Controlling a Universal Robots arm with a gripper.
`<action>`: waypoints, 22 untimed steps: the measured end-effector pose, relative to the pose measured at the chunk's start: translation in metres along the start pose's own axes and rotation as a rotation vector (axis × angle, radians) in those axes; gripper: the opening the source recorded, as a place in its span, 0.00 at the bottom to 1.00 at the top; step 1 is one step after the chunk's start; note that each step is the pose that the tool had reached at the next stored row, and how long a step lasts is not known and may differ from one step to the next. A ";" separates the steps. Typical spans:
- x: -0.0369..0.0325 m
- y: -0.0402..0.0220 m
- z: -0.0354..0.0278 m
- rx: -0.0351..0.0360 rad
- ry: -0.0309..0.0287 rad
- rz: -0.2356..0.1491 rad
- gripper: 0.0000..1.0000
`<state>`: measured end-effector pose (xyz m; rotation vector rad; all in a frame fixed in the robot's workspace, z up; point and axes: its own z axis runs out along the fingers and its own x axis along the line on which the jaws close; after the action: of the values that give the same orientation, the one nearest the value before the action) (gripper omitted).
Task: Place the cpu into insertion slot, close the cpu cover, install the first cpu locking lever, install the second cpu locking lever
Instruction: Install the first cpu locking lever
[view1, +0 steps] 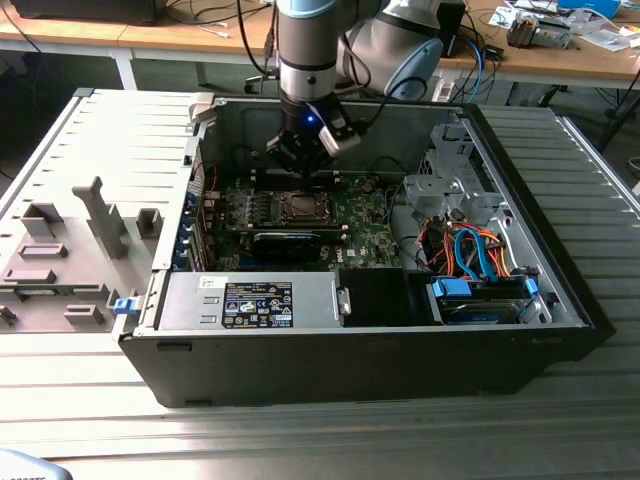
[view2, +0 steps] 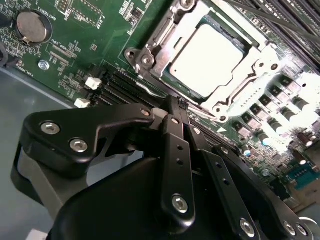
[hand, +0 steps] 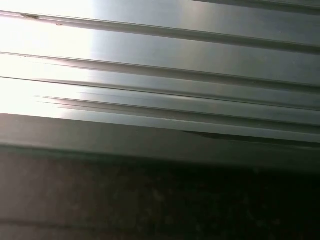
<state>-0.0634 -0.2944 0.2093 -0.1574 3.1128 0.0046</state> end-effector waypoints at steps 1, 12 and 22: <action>-0.0008 -0.0001 0.0007 0.0000 0.0001 0.000 0.11; -0.0124 -0.0013 0.0082 0.0005 0.0004 0.000 0.11; -0.0129 -0.0002 -0.0009 0.0088 0.0003 0.000 0.11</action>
<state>-0.0505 -0.2933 0.2105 -0.1575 3.1126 -0.0090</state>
